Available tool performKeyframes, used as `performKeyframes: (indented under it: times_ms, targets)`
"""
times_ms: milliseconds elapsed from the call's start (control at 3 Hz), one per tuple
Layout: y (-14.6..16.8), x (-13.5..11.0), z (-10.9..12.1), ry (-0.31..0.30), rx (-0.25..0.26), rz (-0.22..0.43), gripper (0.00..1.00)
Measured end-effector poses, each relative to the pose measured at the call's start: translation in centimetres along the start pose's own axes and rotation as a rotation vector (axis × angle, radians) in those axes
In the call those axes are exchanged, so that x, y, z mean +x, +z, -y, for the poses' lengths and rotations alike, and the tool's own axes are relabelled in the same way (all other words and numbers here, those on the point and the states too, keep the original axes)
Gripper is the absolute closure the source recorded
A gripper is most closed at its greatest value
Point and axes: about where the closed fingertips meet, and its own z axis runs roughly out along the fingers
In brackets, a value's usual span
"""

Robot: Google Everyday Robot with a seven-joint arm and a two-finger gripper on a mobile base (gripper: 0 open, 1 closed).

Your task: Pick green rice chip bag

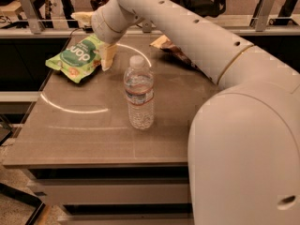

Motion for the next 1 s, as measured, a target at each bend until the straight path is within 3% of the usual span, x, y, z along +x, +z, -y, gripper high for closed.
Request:
performKeyframes:
  times_ms: [1000]
  targets:
    - [3.1,-1.7,1.7,0.028,0.017,0.035,0.00]
